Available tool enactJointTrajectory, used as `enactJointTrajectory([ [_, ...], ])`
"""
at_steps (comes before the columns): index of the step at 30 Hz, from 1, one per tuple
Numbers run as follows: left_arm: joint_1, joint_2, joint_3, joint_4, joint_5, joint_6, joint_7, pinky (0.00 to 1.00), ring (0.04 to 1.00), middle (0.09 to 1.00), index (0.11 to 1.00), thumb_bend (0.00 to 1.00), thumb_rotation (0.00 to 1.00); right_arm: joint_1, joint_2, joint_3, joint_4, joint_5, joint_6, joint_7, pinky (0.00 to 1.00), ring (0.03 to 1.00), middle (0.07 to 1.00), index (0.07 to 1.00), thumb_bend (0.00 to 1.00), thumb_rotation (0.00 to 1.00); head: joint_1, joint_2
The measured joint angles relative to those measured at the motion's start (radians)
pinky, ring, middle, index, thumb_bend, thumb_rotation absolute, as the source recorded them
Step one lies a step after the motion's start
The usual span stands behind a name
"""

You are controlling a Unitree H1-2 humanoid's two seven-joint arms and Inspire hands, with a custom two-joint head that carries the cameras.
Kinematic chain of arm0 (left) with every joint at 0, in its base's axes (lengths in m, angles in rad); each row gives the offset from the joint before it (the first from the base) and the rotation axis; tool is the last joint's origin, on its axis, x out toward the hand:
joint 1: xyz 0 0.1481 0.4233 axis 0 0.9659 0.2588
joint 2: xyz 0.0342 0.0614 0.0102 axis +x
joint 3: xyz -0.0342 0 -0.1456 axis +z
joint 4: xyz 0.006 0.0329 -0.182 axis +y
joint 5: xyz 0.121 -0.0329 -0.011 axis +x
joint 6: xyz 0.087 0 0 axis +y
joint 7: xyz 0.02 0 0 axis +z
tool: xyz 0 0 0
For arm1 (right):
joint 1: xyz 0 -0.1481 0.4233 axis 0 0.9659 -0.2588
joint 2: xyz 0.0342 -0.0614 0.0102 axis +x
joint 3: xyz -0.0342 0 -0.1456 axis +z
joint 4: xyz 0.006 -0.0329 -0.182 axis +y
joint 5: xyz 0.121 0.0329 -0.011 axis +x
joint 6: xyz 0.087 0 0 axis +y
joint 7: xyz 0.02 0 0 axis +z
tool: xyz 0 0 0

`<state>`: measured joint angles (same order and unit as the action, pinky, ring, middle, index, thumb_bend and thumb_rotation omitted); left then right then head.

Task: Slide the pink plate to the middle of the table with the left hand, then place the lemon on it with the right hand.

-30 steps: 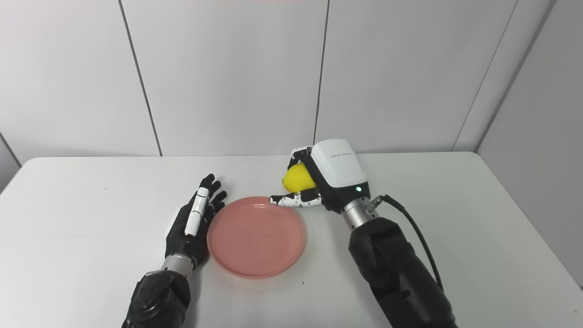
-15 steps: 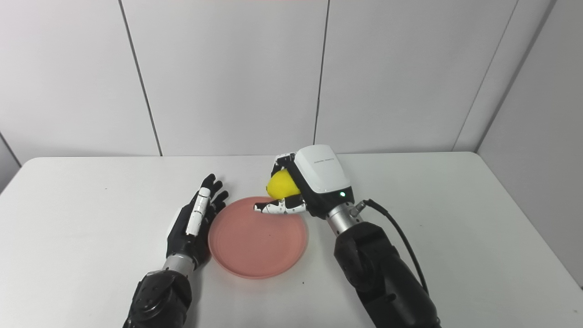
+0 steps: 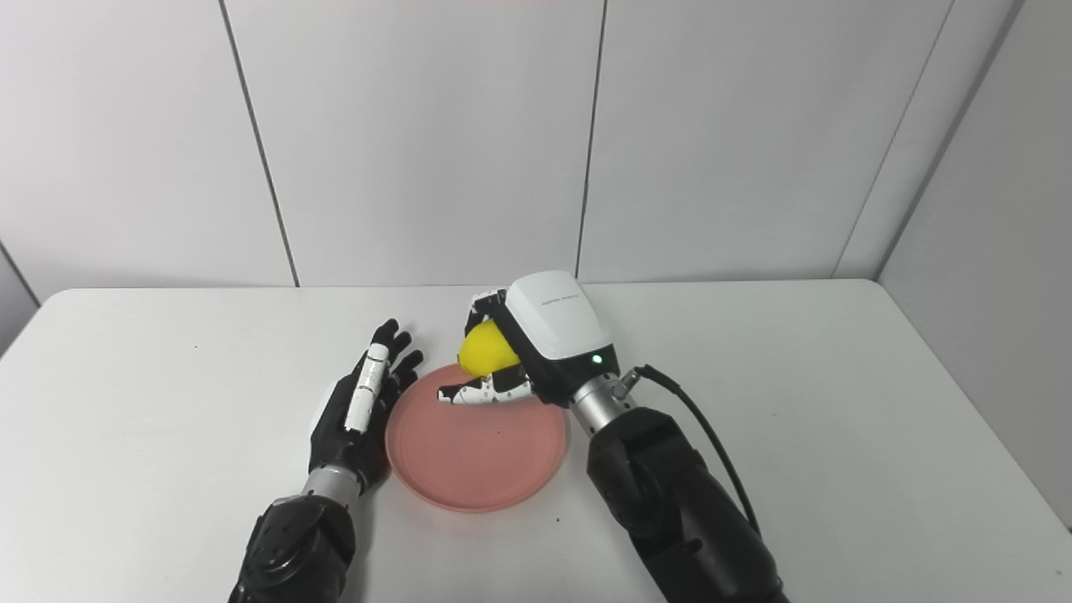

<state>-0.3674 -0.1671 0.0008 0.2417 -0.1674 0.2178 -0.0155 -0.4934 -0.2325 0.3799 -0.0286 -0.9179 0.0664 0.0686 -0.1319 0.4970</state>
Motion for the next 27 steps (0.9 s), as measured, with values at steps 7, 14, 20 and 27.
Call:
enactJointTrajectory([
  [7, -0.009, 0.0, 0.0, 0.013, 0.003, -0.001, 0.0, 1.0, 0.939, 0.967, 0.947, 0.73, 0.76, -0.009, 0.012, 0.022, 0.067, 0.0, -0.002, 0.004, 0.18, 0.241, 0.319, 0.419, 0.53, 0.4, 0.002, 0.002],
  [14, -0.01, 0.0, 0.0, 0.014, 0.003, -0.002, 0.0, 1.0, 0.938, 0.97, 0.946, 0.74, 0.77, -0.014, 0.016, 0.042, 0.135, -0.003, -0.004, -0.008, 0.21, 0.275, 0.345, 0.431, 0.54, 0.43, -0.003, 0.003],
  [20, -0.01, 0.0, 0.001, 0.014, 0.002, -0.002, 0.0, 1.0, 0.937, 0.973, 0.946, 0.73, 0.75, -0.018, 0.02, 0.053, 0.178, -0.004, -0.005, -0.022, 0.23, 0.3, 0.362, 0.45, 0.53, 0.46, -0.011, 0.008],
  [27, -0.014, -0.001, 0.002, 0.019, 0.003, -0.002, 0.0, 1.0, 0.941, 0.969, 0.948, 0.72, 0.77, -0.019, 0.037, 0.053, 0.218, 0.012, -0.005, -0.031, 0.19, 0.253, 0.321, 0.403, 0.52, 0.43, -0.015, 0.006],
])
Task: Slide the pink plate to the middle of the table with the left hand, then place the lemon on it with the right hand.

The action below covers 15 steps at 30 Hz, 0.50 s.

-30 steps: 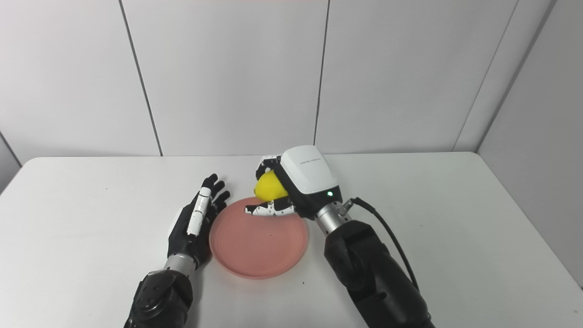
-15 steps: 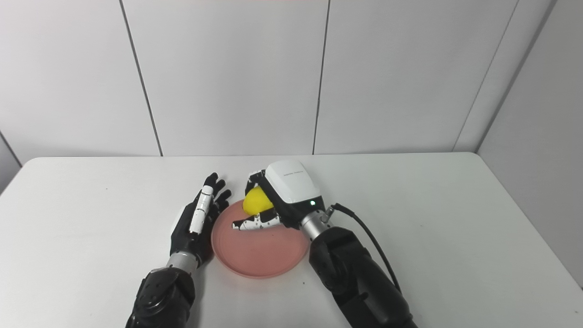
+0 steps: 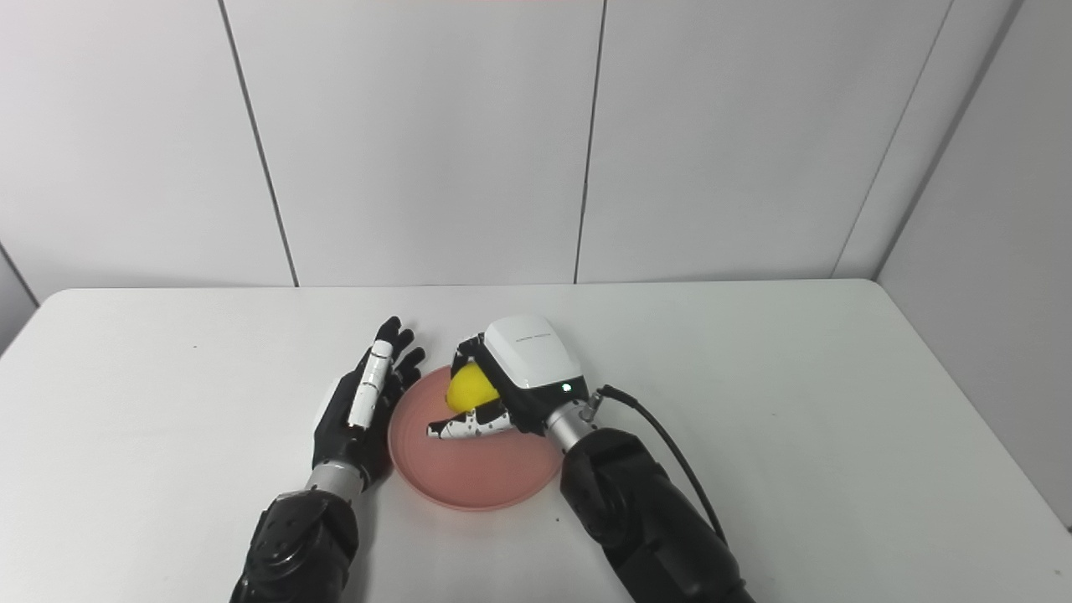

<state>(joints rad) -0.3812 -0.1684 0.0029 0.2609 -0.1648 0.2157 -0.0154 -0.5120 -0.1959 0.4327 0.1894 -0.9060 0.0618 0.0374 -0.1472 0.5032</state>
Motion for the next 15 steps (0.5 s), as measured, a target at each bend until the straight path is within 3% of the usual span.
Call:
enactJointTrajectory([
  [8, -0.004, 0.0, -0.003, 0.01, 0.002, -0.011, -0.001, 1.0, 0.922, 0.958, 0.932, 0.72, 0.76, 0.0, 0.03, 0.011, 0.018, 0.009, 0.0, -0.011, 0.22, 0.282, 0.344, 0.418, 0.52, 0.45, -0.003, 0.006],
  [15, -0.003, 0.0, -0.009, 0.007, 0.011, -0.011, 0.0, 1.0, 0.927, 0.968, 0.947, 0.72, 0.79, 0.005, 0.037, 0.014, 0.009, 0.02, 0.0, -0.011, 0.18, 0.242, 0.305, 0.377, 0.51, 0.41, -0.006, 0.009],
])
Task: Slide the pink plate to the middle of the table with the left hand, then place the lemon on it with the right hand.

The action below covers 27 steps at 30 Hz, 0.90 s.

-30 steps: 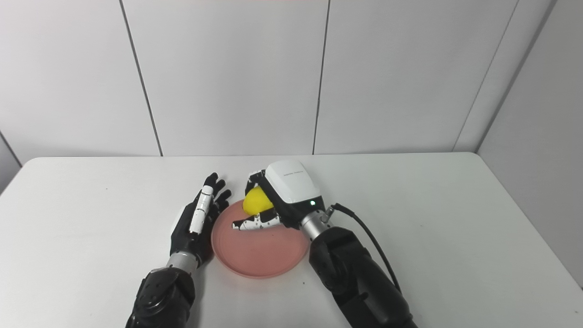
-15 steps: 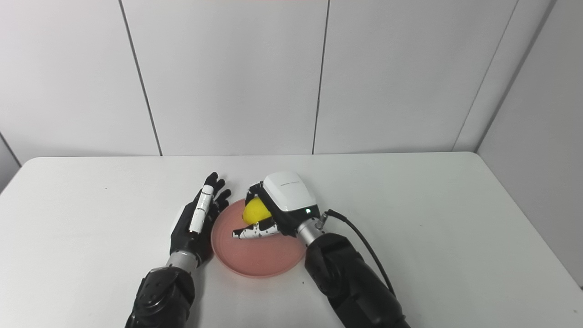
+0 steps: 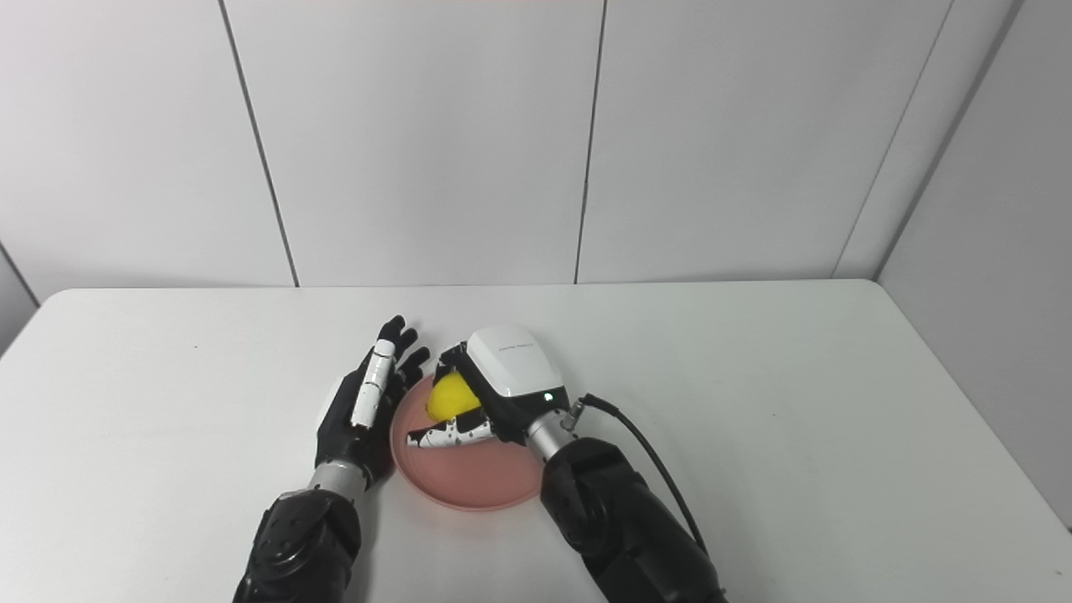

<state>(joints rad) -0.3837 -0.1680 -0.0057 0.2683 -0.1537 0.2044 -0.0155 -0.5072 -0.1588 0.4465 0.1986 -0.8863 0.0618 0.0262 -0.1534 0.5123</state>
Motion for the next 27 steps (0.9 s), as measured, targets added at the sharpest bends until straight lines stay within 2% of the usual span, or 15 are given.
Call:
enactJointTrajectory([
  [4, 0.0, 0.0, 0.0, 0.0, 0.007, 0.0, 0.0, 1.0, 0.934, 0.971, 0.945, 0.73, 0.77, 0.013, 0.01, 0.004, -0.002, 0.0, 0.0, 0.0, 0.18, 0.236, 0.301, 0.37, 0.52, 0.41, 0.002, 0.002],
  [9, 0.0, -0.001, 0.002, 0.0, 0.006, 0.0, 0.0, 1.0, 0.928, 0.968, 0.942, 0.73, 0.77, 0.016, 0.009, 0.009, -0.002, -0.009, 0.0, 0.0, 0.24, 0.308, 0.374, 0.462, 0.5, 0.48, -0.002, 0.005],
  [12, 0.001, 0.0, 0.001, -0.001, 0.006, 0.0, -0.001, 1.0, 0.931, 0.968, 0.942, 0.74, 0.77, 0.017, 0.004, 0.011, -0.002, -0.021, 0.0, 0.0, 0.21, 0.281, 0.349, 0.45, 0.5, 0.46, -0.003, 0.005],
  [14, 0.002, 0.0, 0.001, -0.003, 0.006, 0.0, -0.001, 1.0, 0.935, 0.964, 0.937, 0.74, 0.76, 0.017, -0.002, 0.018, -0.002, -0.041, 0.002, 0.002, 0.24, 0.308, 0.382, 0.487, 0.53, 0.46, -0.005, 0.005],
  [16, 0.004, 0.0, 0.001, -0.007, 0.006, 0.001, -0.002, 0.94, 0.918, 0.94, 0.92, 0.74, 0.75, 0.018, -0.011, 0.033, -0.003, -0.066, 0.002, 0.002, 0.22, 0.294, 0.368, 0.448, 0.58, 0.5, -0.005, 0.005],
  [18, 0.008, -0.001, 0.001, -0.013, 0.006, 0.003, -0.001, 0.95, 0.917, 0.926, 0.897, 0.72, 0.75, 0.023, -0.016, 0.039, -0.003, -0.085, 0.002, 0.0, 0.2, 0.269, 0.349, 0.406, 0.61, 0.52, -0.005, 0.005],
  [20, 0.011, -0.001, -0.001, -0.017, 0.006, 0.003, -0.002, 0.95, 0.925, 0.929, 0.895, 0.72, 0.74, 0.033, -0.018, 0.039, -0.003, -0.093, 0.001, -0.006, 0.2, 0.273, 0.356, 0.416, 0.61, 0.53, -0.005, 0.005],
  [24, 0.015, -0.005, 0.0, -0.022, 0.006, 0.004, -0.002, 0.99, 0.944, 0.936, 0.898, 0.72, 0.74, 0.042, -0.017, 0.043, -0.003, -0.112, 0.002, -0.02, 0.3, 0.376, 0.439, 0.477, 0.63, 0.61, -0.005, 0.006],
  [27, 0.016, -0.009, 0.0, -0.024, 0.005, 0.004, -0.002, 0.97, 0.94, 0.935, 0.889, 0.71, 0.74, 0.042, -0.018, 0.044, -0.003, -0.128, 0.002, -0.019, 0.4, 0.478, 0.532, 0.552, 0.64, 0.67, -0.005, 0.008],
])
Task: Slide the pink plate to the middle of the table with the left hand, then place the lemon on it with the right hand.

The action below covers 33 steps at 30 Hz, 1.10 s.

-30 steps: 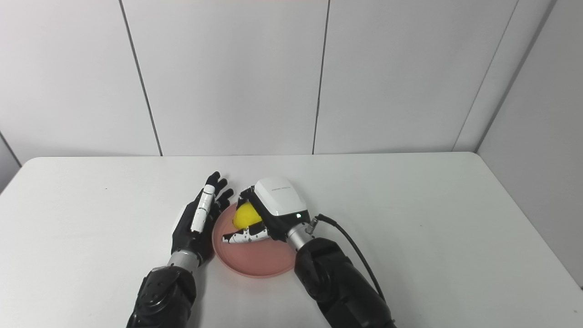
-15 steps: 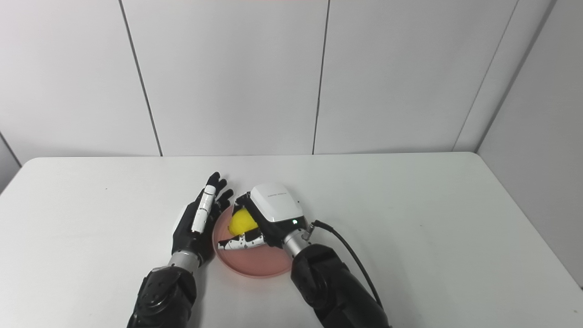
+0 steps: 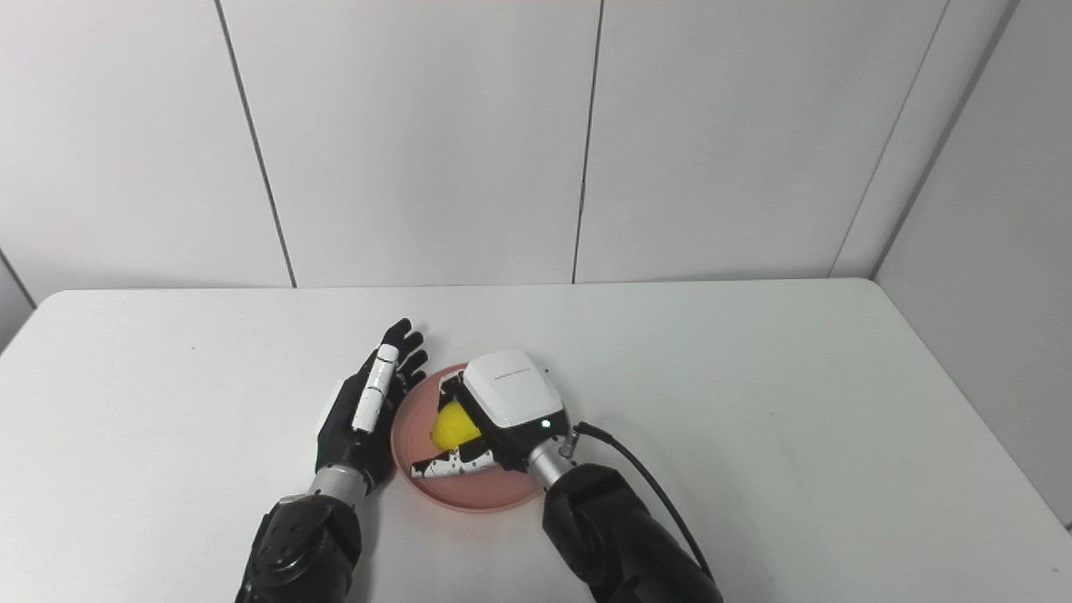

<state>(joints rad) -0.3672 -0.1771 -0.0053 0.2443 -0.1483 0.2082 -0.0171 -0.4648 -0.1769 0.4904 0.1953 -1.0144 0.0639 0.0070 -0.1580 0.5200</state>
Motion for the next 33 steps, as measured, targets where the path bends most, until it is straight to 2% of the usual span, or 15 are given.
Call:
enactJointTrajectory([
  [1, 0.0, 0.0, 0.0, 0.0, 0.0, 0.0, 0.0, 0.97, 0.946, 0.939, 0.89, 0.71, 0.74, 0.0, -0.001, 0.002, -0.002, -0.007, 0.0, 0.001, 0.44, 0.517, 0.572, 0.586, 0.65, 0.68, 0.002, 0.0],
  [3, 0.0, -0.001, 0.0, 0.0, 0.0, 0.001, 0.0, 0.96, 0.95, 0.942, 0.89, 0.71, 0.75, 0.0, -0.006, 0.006, -0.006, -0.023, 0.0, 0.005, 0.46, 0.543, 0.597, 0.606, 0.65, 0.69, 0.002, 0.0],
  [6, 0.0, -0.001, -0.001, -0.002, 0.001, 0.004, 0.001, 0.95, 0.961, 0.95, 0.889, 0.72, 0.75, 0.0, -0.008, 0.007, -0.009, -0.031, 0.001, 0.012, 0.55, 0.617, 0.652, 0.636, 0.67, 0.68, 0.002, 0.0],
  [7, 0.001, -0.001, 0.0, -0.003, 0.001, 0.004, 0.0, 0.96, 0.966, 0.955, 0.893, 0.72, 0.74, 0.0, -0.008, 0.006, -0.009, -0.032, 0.001, 0.014, 0.62, 0.669, 0.688, 0.655, 0.68, 0.67, -0.002, 0.0],
  [9, 0.001, -0.001, 0.0, -0.002, 0.0, 0.004, 0.0, 0.98, 0.978, 0.967, 0.907, 0.73, 0.74, 0.0, -0.007, 0.005, -0.011, -0.032, 0.001, 0.018, 0.67, 0.706, 0.714, 0.667, 0.69, 0.67, 0.0, -0.002],
  [13, 0.001, -0.005, 0.005, -0.003, 0.0, 0.004, 0.0, 0.97, 0.972, 0.963, 0.912, 0.73, 0.74, 0.0, -0.007, 0.001, -0.016, -0.03, 0.003, 0.023, 0.71, 0.72, 0.721, 0.67, 0.7, 0.66, 0.0, -0.002],
  [20, 0.001, -0.008, 0.007, -0.003, 0.0, 0.007, 0.0, 0.99, 0.971, 0.954, 0.889, 0.72, 0.74, 0.0, -0.007, -0.004, -0.018, -0.029, 0.003, 0.023, 0.73, 0.715, 0.715, 0.666, 0.72, 0.68, 0.0, -0.002],
  [27, 0.0, -0.008, 0.007, -0.003, 0.001, 0.007, -0.002, 1.0, 0.999, 0.994, 0.951, 0.73, 0.76, 0.0, -0.007, -0.019, -0.023, -0.01, 0.003, 0.023, 0.72, 0.706, 0.704, 0.658, 0.71, 0.69, 0.003, -0.002],
  [33, -0.002, -0.005, 0.004, 0.001, 0.002, 0.007, -0.003, 1.0, 0.967, 0.964, 0.936, 0.73, 0.77, -0.001, -0.008, -0.034, -0.043, 0.02, 0.002, 0.023, 0.67, 0.673, 0.679, 0.655, 0.72, 0.7, 0.003, 0.0],
])
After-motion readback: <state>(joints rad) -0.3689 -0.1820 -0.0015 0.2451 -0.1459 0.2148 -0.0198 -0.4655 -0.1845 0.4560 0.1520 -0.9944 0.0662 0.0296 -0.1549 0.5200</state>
